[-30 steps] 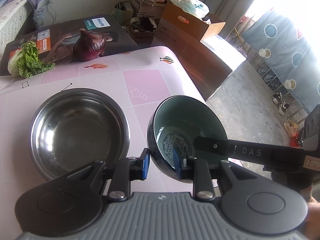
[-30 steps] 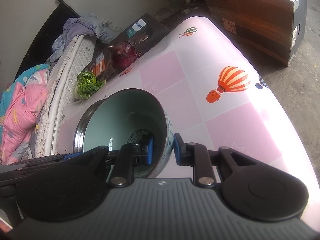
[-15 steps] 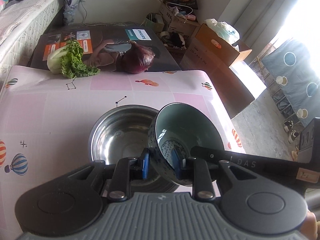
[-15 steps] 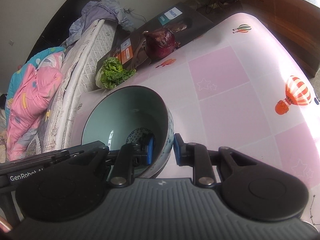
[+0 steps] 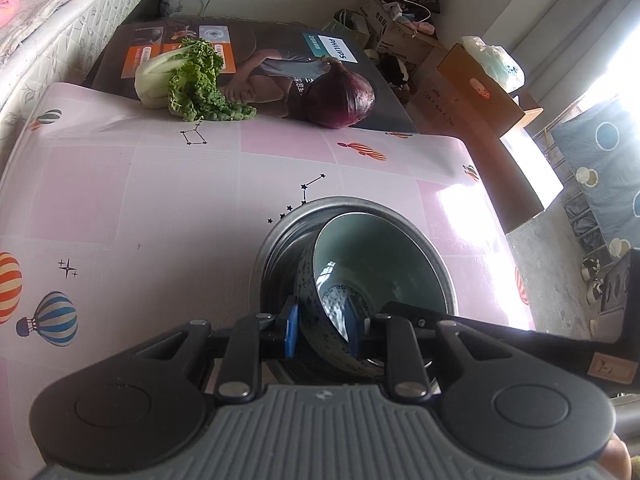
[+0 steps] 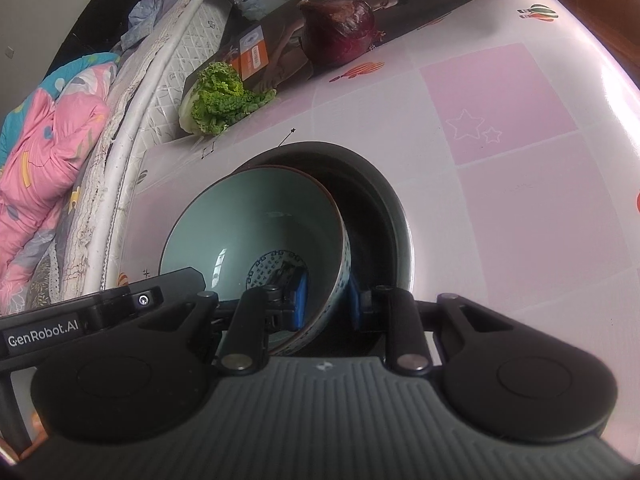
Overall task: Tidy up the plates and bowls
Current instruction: 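Lower the green bowl into the steel bowl and open the right tool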
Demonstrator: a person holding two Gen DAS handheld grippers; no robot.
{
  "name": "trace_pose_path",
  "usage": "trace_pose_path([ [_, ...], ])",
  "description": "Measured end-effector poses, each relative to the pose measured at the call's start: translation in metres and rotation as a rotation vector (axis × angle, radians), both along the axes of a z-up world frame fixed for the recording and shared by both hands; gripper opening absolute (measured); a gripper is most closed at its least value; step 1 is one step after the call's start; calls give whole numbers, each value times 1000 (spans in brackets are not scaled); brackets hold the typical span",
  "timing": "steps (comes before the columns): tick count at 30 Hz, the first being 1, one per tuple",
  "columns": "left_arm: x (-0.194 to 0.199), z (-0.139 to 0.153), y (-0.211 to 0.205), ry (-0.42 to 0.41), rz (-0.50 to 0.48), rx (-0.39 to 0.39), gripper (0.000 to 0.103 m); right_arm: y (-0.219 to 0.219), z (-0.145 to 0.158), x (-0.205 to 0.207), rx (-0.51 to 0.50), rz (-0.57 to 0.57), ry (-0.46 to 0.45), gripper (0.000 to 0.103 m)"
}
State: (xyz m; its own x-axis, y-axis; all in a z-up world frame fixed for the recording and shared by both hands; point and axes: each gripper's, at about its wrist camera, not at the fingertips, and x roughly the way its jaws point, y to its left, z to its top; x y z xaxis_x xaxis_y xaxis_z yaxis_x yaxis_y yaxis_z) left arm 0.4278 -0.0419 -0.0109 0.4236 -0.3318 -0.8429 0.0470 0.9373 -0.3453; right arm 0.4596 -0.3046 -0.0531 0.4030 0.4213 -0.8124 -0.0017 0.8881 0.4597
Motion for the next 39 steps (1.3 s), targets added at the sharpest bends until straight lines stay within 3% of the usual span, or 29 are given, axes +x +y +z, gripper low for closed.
trace_pose_path([
  [10,2,-9,15,27,-8,-85,27,9,4,9,-76,-6,-41,24],
  [14,-3,-2,18,7,-16,-117,30,11,12,9,-99,-5,-77,34],
  [17,-8,3,22,-4,-16,-134,43,10,21,8,-112,-13,-109,44],
  [24,-31,24,33,-46,-18,-163,63,-12,54,-13,-70,-57,-191,53],
  [27,-49,37,36,-85,-29,-172,72,-28,70,-36,-37,-94,-221,59],
  [32,-95,61,36,-143,-98,-138,78,-53,100,-100,-2,-132,-283,73],
  [39,-185,90,34,-284,-199,-8,94,-67,126,-208,-46,-161,-361,81],
])
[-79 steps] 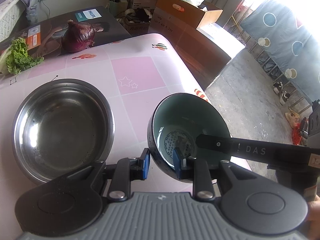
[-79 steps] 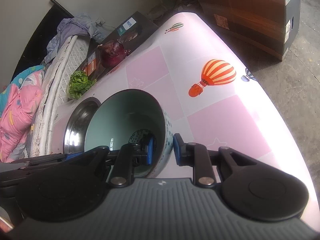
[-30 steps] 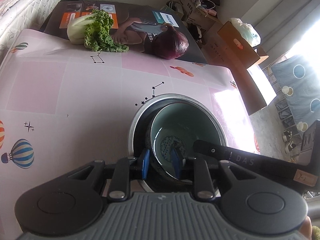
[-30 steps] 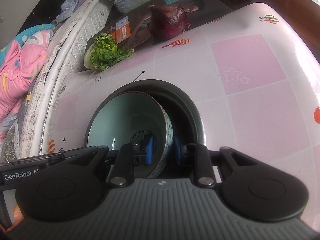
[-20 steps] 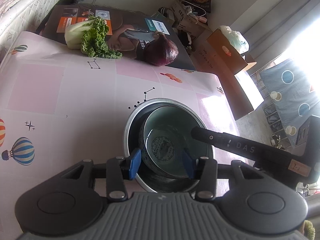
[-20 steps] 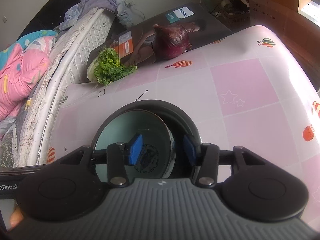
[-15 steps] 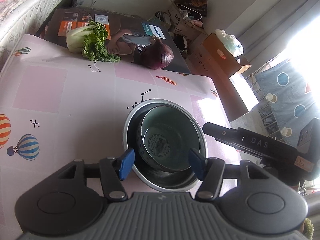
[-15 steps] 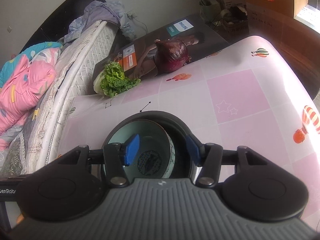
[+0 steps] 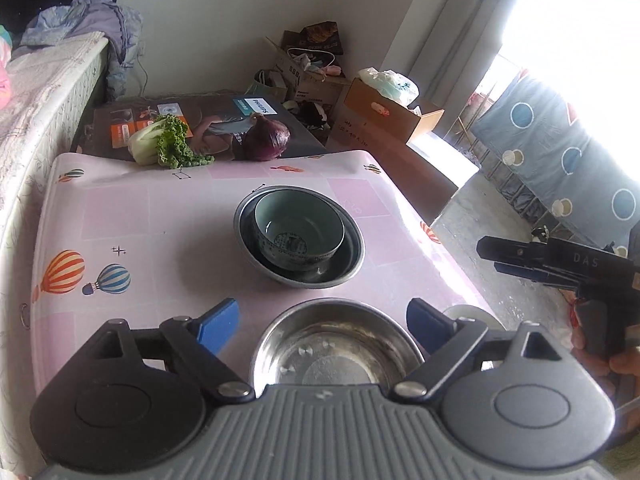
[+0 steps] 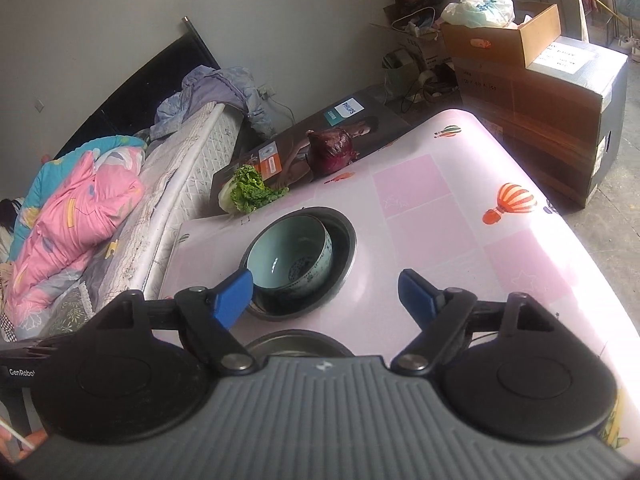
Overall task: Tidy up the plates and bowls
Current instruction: 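Lower the green bowl into the steel bowl and open the right tool, then grasp the large steel basin rim with the left tool while the right tool grasps its opposite rim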
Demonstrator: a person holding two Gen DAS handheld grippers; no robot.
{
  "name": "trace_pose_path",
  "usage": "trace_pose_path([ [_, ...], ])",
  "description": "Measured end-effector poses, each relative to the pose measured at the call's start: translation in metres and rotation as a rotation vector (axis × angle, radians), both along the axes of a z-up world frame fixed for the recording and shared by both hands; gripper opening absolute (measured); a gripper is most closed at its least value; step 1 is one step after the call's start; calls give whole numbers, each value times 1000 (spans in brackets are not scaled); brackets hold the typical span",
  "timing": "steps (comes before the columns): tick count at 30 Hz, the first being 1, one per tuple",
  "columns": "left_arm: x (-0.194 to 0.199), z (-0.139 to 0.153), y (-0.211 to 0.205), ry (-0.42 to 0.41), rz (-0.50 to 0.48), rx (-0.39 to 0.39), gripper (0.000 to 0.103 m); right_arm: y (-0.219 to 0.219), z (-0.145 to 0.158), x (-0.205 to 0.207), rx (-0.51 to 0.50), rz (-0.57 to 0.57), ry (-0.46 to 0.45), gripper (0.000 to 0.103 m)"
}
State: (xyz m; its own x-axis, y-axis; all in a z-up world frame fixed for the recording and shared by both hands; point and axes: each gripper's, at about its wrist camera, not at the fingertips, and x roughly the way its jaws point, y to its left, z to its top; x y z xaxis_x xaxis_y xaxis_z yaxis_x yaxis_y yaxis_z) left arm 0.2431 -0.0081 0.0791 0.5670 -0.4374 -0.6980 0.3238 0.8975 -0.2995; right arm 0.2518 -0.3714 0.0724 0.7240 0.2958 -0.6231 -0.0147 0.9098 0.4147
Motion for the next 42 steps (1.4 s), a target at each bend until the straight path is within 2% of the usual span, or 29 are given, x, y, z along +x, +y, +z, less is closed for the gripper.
trace_pose_path([
  [4,-54,3,11,-61,-1,32,99,7,-2,-62,-36,-6,-32,83],
  [10,-116,-12,27,-78,39,79,99,39,-20,-131,-85,33,-37,83],
  [13,-142,-21,36,-80,59,99,99,55,-28,-153,-91,51,-32,83],
  [17,-178,-34,45,-122,93,129,99,74,-39,-182,-93,92,-43,83],
  [23,-218,-55,57,-182,175,202,99,98,-63,-209,-105,144,-5,83],
  [27,-229,-69,63,-179,197,243,99,113,-79,-222,-98,159,14,83],
  [33,-233,-83,77,-193,242,311,99,128,-98,-226,-26,152,24,83],
  [39,-216,-96,91,-155,288,310,98,148,-110,-205,8,171,39,82],
  [42,-205,-102,97,-116,299,295,90,160,-116,-191,-7,183,51,79],
])
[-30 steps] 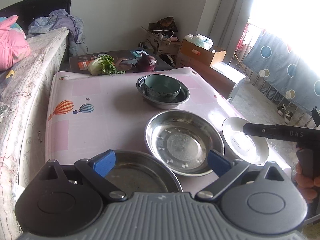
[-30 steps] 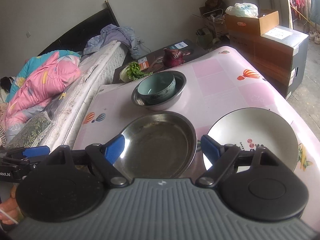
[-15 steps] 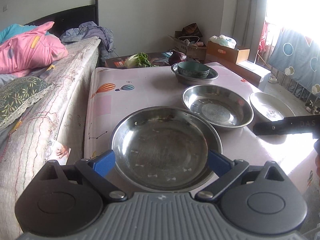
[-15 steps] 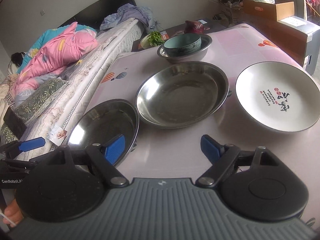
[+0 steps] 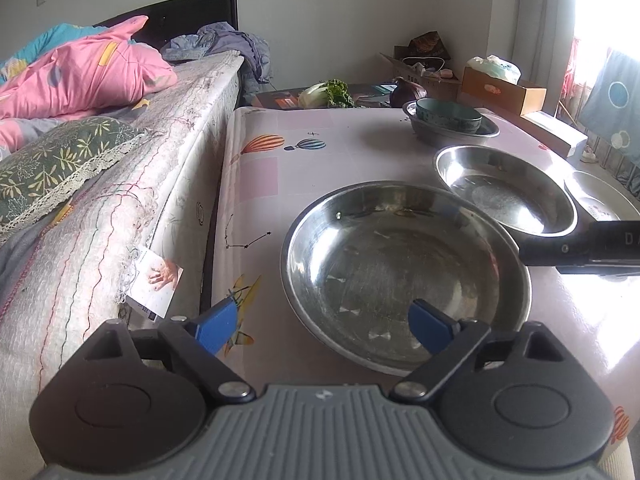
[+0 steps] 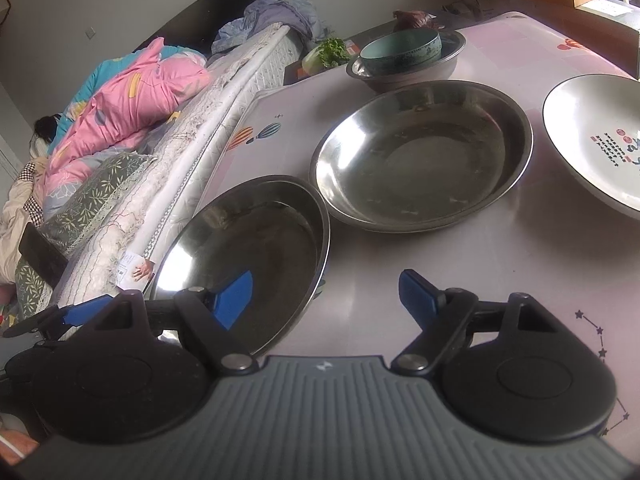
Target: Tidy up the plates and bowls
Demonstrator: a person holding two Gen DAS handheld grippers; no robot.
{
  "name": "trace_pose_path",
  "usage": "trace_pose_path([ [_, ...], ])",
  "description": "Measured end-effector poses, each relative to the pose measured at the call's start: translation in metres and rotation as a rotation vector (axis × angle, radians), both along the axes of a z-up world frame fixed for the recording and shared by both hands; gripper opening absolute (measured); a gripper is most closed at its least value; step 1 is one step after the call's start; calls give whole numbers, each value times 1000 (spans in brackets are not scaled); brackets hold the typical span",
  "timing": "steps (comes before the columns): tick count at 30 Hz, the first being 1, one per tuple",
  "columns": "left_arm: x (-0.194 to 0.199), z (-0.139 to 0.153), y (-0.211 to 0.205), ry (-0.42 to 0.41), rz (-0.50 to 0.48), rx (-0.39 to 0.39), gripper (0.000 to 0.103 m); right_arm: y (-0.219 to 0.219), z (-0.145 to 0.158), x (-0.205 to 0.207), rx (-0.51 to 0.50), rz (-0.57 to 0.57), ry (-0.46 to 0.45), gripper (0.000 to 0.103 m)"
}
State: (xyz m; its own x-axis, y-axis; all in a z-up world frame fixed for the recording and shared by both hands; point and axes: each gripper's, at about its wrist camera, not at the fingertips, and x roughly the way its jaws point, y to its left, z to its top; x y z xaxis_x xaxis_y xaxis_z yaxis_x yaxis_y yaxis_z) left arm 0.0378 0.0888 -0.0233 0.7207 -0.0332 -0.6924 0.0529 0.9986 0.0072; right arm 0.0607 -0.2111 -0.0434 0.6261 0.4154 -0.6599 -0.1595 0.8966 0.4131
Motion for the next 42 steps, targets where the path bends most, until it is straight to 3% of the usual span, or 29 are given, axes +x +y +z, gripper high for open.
trace_pose_path([
  [8,23,-11,5,49,-13,-30,72,14,-15,31,-13,-1,33,63],
  [19,40,-22,12,136,-25,-95,45,25,-27,45,14,41,66,39],
  [24,38,-20,13,145,-29,-115,44,30,-28,42,31,68,79,33],
  [42,-1,-9,12,190,-84,-205,43,17,-19,2,-10,113,124,32],
])
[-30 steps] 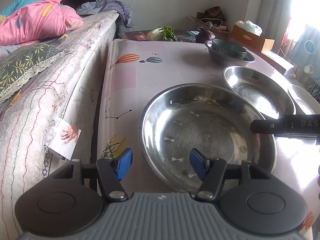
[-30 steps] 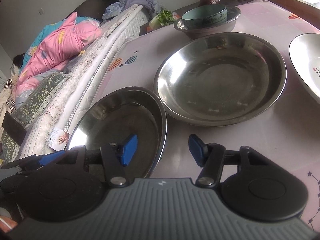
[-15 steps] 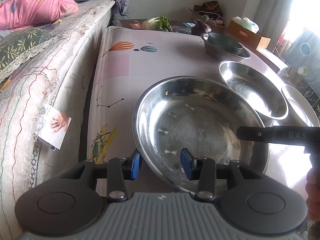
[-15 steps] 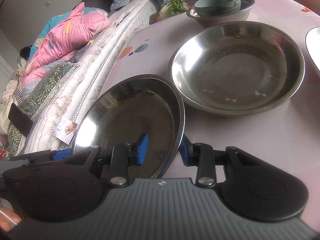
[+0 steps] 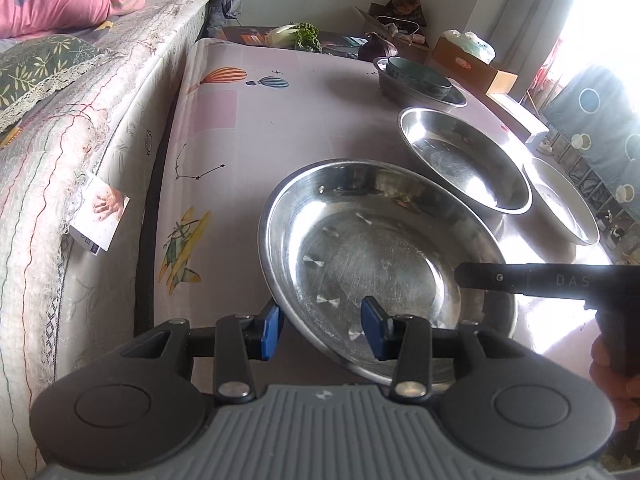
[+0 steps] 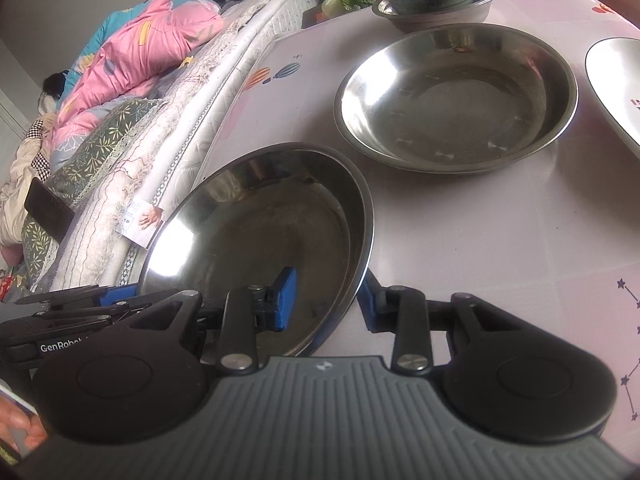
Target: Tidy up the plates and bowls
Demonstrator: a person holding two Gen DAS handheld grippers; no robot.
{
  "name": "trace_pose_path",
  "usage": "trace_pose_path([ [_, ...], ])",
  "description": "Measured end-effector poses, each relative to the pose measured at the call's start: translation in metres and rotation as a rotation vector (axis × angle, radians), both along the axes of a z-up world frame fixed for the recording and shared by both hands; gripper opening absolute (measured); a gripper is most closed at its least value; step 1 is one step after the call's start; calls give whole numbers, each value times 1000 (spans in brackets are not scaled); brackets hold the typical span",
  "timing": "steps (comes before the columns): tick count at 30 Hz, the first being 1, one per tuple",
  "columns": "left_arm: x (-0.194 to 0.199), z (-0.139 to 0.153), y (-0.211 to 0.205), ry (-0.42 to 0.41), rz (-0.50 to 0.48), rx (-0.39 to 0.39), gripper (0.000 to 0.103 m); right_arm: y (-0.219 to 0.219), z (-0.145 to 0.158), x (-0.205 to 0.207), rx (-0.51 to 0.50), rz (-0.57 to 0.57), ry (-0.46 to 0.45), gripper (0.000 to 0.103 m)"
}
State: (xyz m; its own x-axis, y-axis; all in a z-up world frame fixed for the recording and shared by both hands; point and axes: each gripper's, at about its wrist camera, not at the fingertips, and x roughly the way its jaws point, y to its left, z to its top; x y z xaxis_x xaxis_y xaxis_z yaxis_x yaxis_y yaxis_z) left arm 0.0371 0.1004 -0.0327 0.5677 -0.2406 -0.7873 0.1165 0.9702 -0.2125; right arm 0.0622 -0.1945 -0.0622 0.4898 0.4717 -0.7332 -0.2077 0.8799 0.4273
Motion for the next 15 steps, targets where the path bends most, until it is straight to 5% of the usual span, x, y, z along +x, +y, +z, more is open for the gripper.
trace_pose_path([
  [15,-12,-6,-14,27,-53,-6,43,-11,-2,-13,-23,-28,-10,34],
])
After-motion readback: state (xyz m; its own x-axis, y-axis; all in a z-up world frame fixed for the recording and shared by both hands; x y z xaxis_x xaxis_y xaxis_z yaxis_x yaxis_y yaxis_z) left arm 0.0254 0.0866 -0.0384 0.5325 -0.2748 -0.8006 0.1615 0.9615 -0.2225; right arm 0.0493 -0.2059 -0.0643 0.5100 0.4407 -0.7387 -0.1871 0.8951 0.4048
